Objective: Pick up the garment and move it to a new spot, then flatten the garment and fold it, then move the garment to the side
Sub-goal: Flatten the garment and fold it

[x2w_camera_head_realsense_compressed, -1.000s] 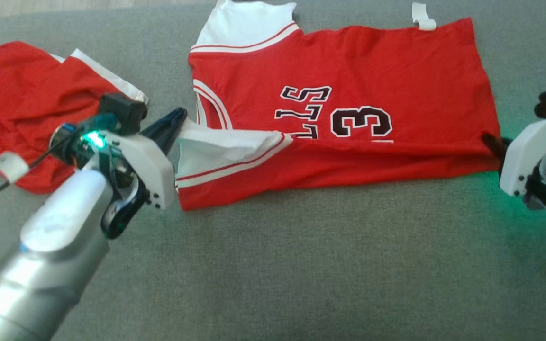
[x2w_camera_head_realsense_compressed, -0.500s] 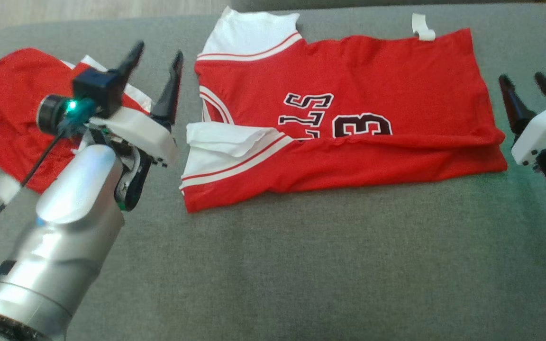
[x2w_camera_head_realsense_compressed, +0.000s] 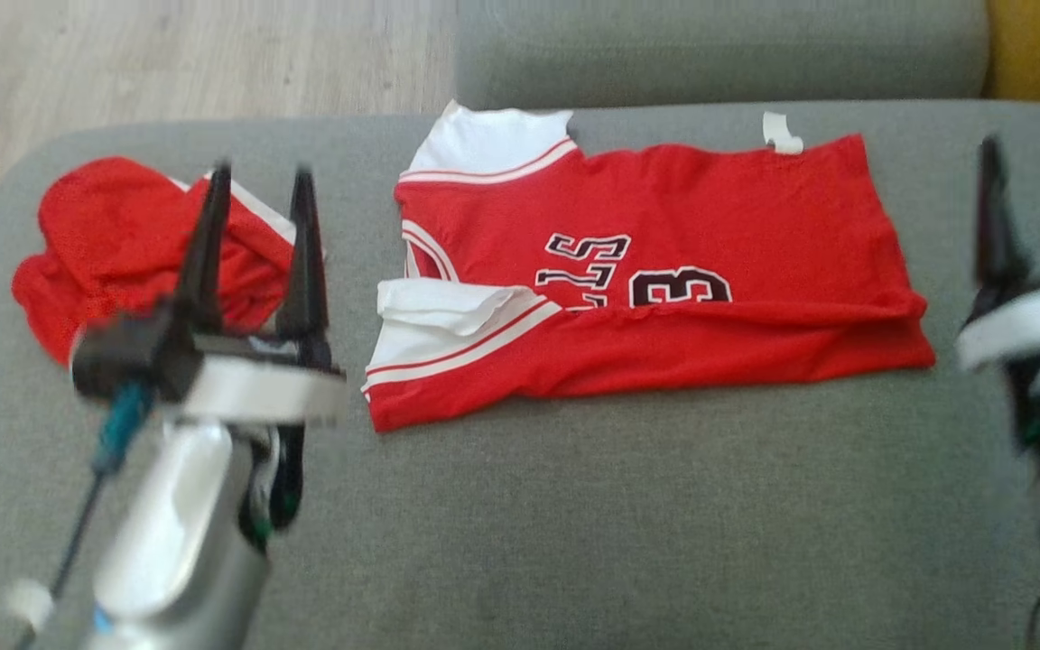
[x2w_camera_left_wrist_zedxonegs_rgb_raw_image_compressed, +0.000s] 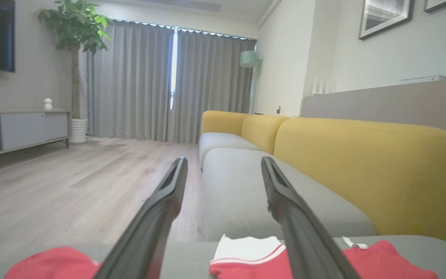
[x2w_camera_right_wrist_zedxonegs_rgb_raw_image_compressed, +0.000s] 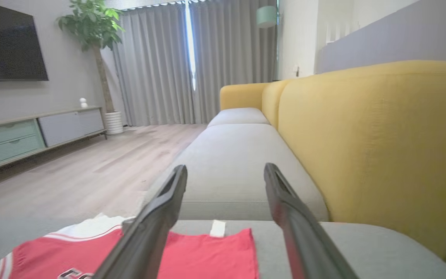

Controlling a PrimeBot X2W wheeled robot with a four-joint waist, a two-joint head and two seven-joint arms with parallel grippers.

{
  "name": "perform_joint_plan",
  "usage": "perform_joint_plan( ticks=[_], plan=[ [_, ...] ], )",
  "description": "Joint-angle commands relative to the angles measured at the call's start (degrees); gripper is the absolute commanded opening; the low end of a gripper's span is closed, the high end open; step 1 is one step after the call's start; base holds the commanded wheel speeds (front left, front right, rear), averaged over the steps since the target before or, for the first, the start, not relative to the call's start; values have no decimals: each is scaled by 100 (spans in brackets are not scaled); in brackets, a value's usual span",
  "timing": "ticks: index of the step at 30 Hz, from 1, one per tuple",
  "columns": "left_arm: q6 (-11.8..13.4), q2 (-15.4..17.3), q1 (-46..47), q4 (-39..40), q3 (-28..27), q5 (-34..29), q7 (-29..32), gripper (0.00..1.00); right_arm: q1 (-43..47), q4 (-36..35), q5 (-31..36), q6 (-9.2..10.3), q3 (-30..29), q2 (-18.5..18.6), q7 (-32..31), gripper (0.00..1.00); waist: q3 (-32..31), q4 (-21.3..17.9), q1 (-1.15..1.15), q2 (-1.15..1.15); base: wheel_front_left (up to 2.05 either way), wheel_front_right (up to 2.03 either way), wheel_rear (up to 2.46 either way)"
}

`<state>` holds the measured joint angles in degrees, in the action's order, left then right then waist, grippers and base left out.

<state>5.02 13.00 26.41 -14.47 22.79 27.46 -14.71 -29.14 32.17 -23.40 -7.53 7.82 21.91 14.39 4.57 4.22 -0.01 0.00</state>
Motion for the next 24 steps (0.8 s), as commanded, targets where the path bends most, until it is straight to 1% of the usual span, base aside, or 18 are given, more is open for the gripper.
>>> perform_joint_plan(
  ticks=[1,2,5,9,12,16,18,20,21,24],
  plan=[
    [96,20,-91,271,-402,-180,-28,100,414,-496,229,4,-115,-218,59,100,-122,-16,1,0,0,0,0],
    [113,-61,-276,337,-501,-275,-28,100,655,-743,418,4,-224,-339,59,100,-156,-23,1,0,0,0,0],
    [52,-252,-735,491,-715,-616,-28,100,1299,-1284,819,4,-471,-723,60,100,-265,-66,1,0,0,0,0],
    [-27,-574,-1343,598,-1155,-765,-29,100,1932,-1703,1115,4,-656,-1157,60,100,-375,-149,1,0,0,0,0],
    [-203,-677,-1703,537,-1335,-925,-29,100,2181,-1882,1253,4,-781,-1378,60,100,-352,-194,1,0,0,0,0],
    [-425,-774,-1800,361,-1464,-1095,-29,100,2224,-2003,1356,4,-815,-1505,61,100,-246,-257,1,0,0,0,0],
    [-537,-806,-1753,119,-1442,-1141,-29,100,2196,-2026,1386,4,-789,-1535,61,100,-178,-308,1,0,0,0,0],
    [-621,-826,-1662,-294,-1361,-1168,-27,100,2147,-2022,1412,4,-763,-1547,61,100,-103,-368,1,0,0,0,0],
    [-644,-828,-1589,-541,-1301,-1194,17,100,2115,-2017,1422,4,-750,-1546,61,100,-62,-400,1,0,0,0,0],
    [-592,-839,-1296,-1213,-1235,-1212,330,100,2002,-2005,1444,4,-699,-1520,61,100,86,-509,1,0,0,0,0]
  ],
)
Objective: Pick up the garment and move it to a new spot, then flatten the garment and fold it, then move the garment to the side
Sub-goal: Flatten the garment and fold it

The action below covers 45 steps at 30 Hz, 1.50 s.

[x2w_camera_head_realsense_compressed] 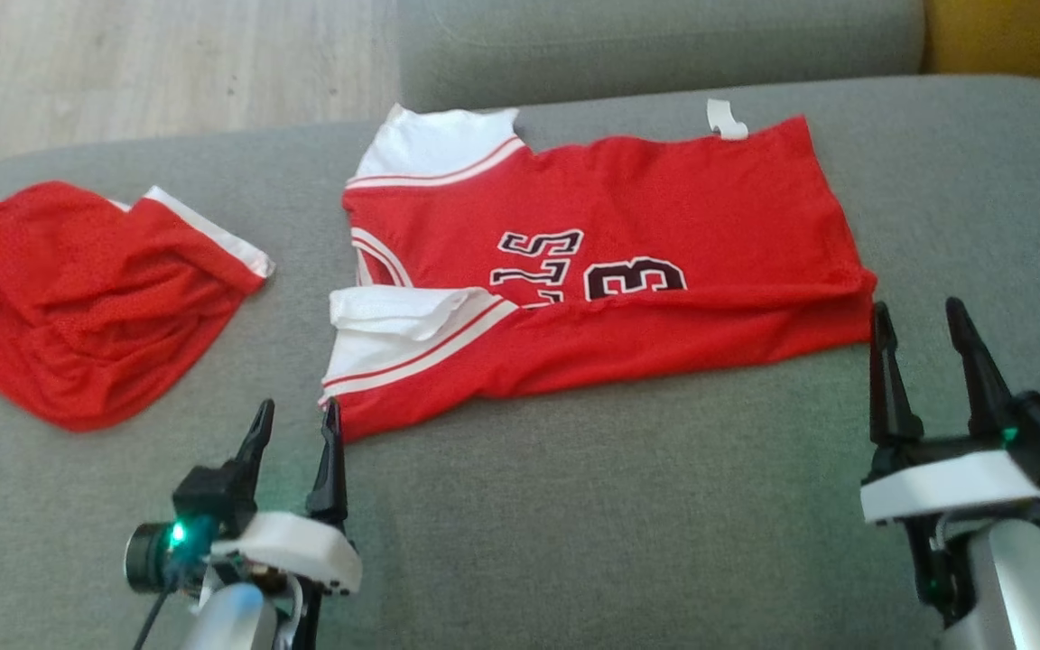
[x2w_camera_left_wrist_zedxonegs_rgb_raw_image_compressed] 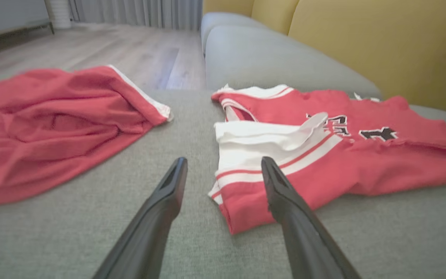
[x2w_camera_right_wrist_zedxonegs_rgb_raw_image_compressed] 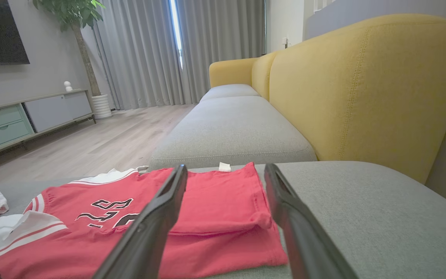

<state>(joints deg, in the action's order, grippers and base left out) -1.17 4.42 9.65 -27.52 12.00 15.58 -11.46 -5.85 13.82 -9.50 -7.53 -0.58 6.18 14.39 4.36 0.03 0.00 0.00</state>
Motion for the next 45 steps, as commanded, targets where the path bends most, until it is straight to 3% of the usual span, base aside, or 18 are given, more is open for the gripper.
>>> perform_joint_plan(
  ticks=[1,16,17,18,19,26,34,45],
  plan=[
    [55,11,488,-84,-163,-6,80,100,-369,-167,60,4,154,61,61,100,159,-127,0,0,0,0,0],
    [137,54,1343,-1793,-59,113,1152,100,-704,-72,176,4,190,59,61,100,625,-401,0,0,0,0,0],
    [103,55,1364,-1843,-35,120,1208,82,-727,-43,209,4,209,76,61,100,630,-401,0,0,0,0,0],
    [72,54,1382,-1873,-15,128,1236,33,-755,-10,222,4,208,85,61,100,627,-394,0,0,0,0,0],
    [58,51,1398,-1891,-4,137,1239,0,-780,34,225,4,190,89,61,100,616,-383,0,0,0,0,0],
    [34,28,1449,-1705,39,160,821,0,-971,486,410,4,-187,70,-213,100,438,-208,0,0,0,0,0],
    [-132,1,1553,-890,134,129,-90,0,-1428,1416,897,4,-990,-175,-1256,100,315,10,0,0,0,0,0],
    [-179,1,1565,-194,452,-14,-118,0,-2657,3091,1756,4,-1884,-326,-2464,100,625,227,0,0,0,0,0]
  ],
)
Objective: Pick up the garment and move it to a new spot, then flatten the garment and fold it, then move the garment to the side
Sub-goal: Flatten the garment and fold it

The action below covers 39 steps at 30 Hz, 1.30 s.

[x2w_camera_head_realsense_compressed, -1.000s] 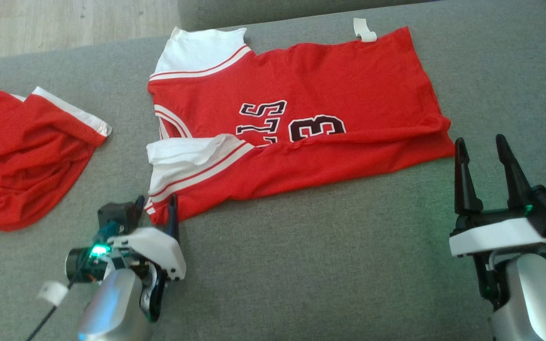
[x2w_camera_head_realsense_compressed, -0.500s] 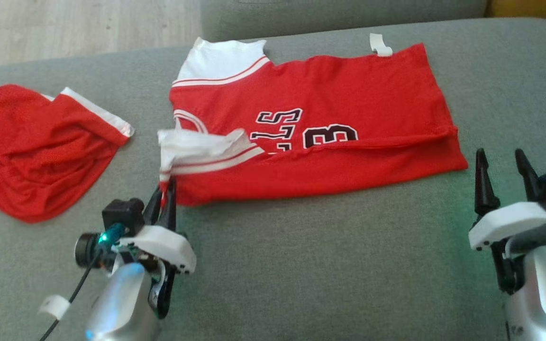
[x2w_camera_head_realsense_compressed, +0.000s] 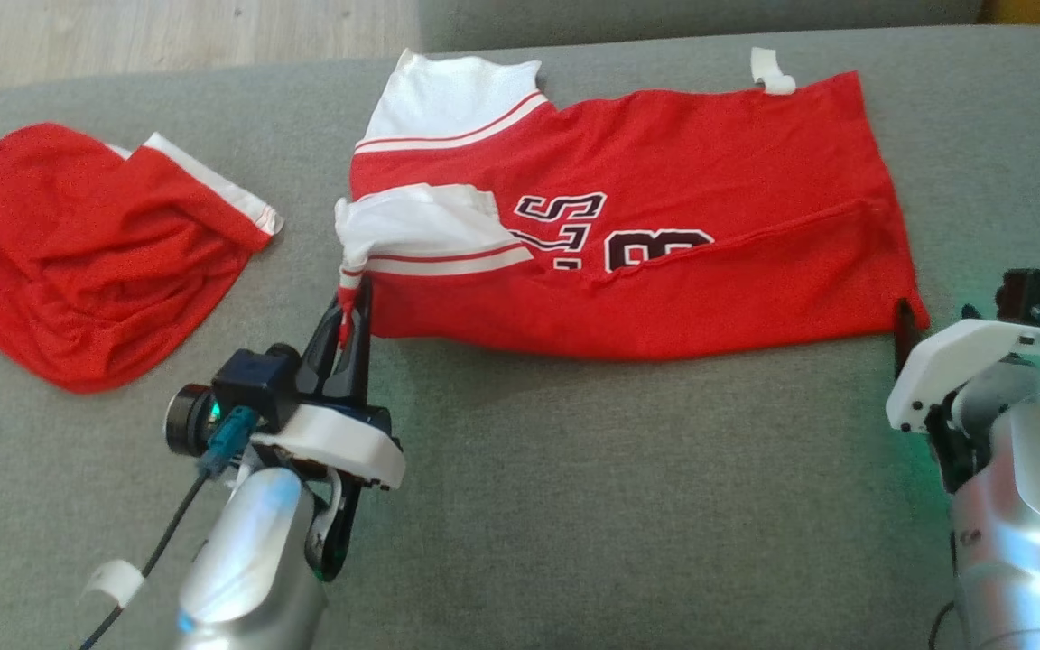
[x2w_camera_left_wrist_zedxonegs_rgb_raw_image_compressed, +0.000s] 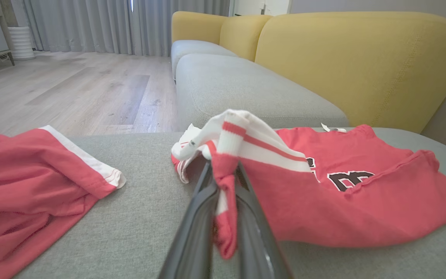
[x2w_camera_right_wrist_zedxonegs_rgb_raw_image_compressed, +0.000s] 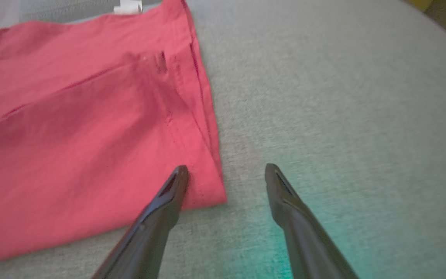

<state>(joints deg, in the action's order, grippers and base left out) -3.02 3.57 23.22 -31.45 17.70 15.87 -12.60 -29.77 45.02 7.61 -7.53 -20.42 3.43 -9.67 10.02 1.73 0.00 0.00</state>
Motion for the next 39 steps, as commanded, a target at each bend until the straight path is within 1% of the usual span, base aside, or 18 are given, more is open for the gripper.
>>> perform_joint_plan(
  ticks=[1,6,7,9,10,14,18,22,28,34,39],
  plan=[
    [1,84,217,210,-97,-43,2,0,-335,97,75,4,89,-52,-104,100,87,81,0,0,0,0,0],
    [0,93,239,197,-31,-47,15,0,-596,615,211,4,22,-54,-219,100,158,164,0,0,0,0,0],
    [0,93,239,197,-31,-47,15,0,-596,615,211,4,22,-54,-219,100,158,164,0,0,0,0,0],
    [15,103,235,172,-21,-44,20,0,-662,766,310,4,5,-54,-246,14,151,179,0,0,0,0,0],
    [20,114,229,157,-16,-43,19,0,-687,824,348,4,-5,-54,-233,0,140,181,0,0,0,0,0],
    [59,180,161,64,-31,-24,18,0,-727,960,470,4,-29,-55,-76,0,9,142,0,0,0,0,0],
    [109,256,28,-67,-46,3,63,0,-677,1081,438,4,30,-6,108,0,-191,69,0,0,0,0,0],
    [102,318,-187,-209,-37,69,169,0,-504,1209,257,4,209,101,237,0,-504,1,0,0,0,0,0],
    [4,431,-655,-214,-40,280,497,0,-130,1212,-233,4,585,213,263,0,-942,-154,0,0,0,0,0],
    [-36,563,-1239,250,60,380,860,0,409,817,-875,4,926,318,-12,0,-1165,-258,0,0,0,0,0],
    [33,613,-1591,753,135,420,1126,0,973,34,-1383,4,1057,367,-279,0,-1200,-283,0,0,0,0,0]
  ],
)
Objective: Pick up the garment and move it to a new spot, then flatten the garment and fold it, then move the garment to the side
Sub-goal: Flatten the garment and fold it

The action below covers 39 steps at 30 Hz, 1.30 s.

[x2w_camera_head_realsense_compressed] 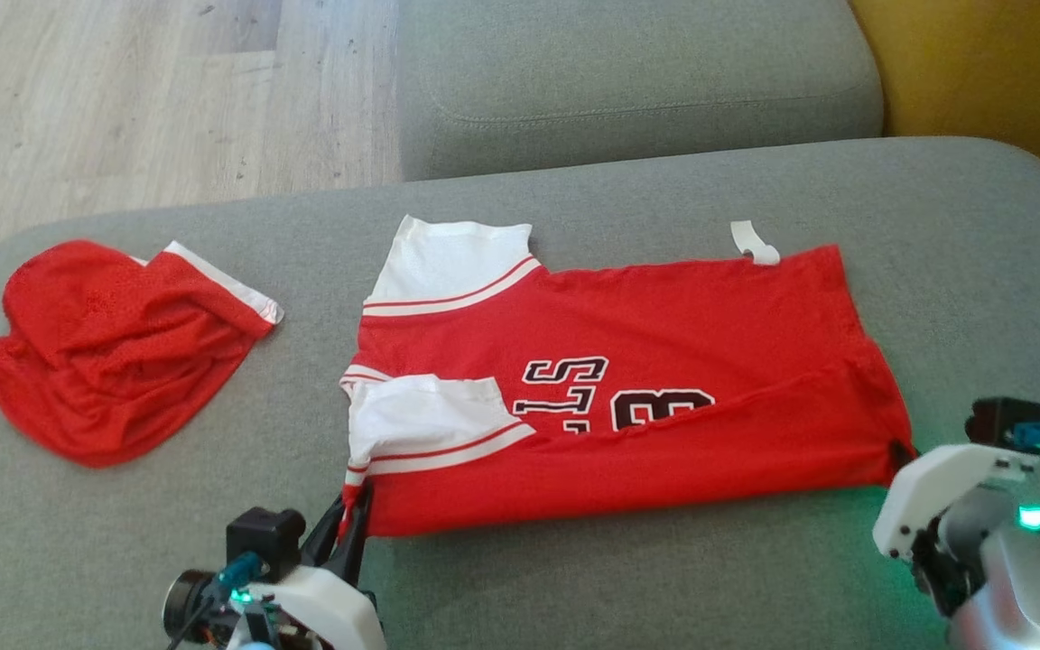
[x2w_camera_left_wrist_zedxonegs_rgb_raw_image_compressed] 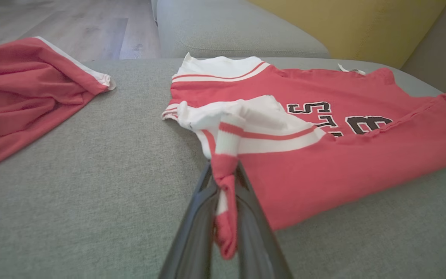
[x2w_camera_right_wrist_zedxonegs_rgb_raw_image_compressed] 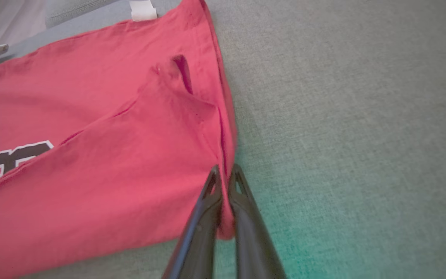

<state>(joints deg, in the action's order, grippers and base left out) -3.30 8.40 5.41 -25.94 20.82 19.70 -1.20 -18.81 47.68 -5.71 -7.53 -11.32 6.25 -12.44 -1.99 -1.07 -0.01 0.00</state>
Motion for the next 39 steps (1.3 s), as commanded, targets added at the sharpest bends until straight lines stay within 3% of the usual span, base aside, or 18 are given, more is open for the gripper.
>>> perform_joint_plan(
  ticks=[1,2,3,4,5,12,17,22,31,39],
  plan=[
    [85,128,140,272,-172,51,37,0,-12,-415,-153,4,187,74,-55,0,0,-8,1,0,0,0,0],
    [118,124,99,325,-176,70,82,9,91,-614,-255,4,223,60,-76,5,2,-15,1,0,0,0,0],
    [161,121,72,373,-184,73,102,52,190,-810,-359,4,233,48,-88,92,6,-23,1,0,0,0,0],
    [214,109,54,419,-197,74,97,95,279,-986,-479,4,191,28,-103,100,12,-30,1,0,0,0,0],
    [254,88,41,463,-207,82,82,100,354,-1159,-589,4,144,6,-106,100,19,-35,1,0,0,0,0],
    [461,-82,219,816,-470,148,-772,100,719,-2539,-1076,4,326,-44,611,100,129,-54,1,0,0,0,0],
    [434,-137,426,1059,-645,171,-1238,100,827,-3115,-1209,4,590,24,1220,100,299,-100,1,0,0,0,0],
    [241,-93,803,1204,-699,120,-1331,100,693,-3414,-1240,4,687,44,1636,100,652,-189,1,0,0,0,0],
    [-234,610,2956,427,-382,-215,-273,100,-210,-3496,-1061,4,880,131,1542,100,1631,-496,1,0,0,0,0],
    [-414,1270,4645,-570,263,479,1169,100,-979,-3456,-1113,4,1141,196,1566,100,2383,-850,1,0,0,0,0]
  ],
)
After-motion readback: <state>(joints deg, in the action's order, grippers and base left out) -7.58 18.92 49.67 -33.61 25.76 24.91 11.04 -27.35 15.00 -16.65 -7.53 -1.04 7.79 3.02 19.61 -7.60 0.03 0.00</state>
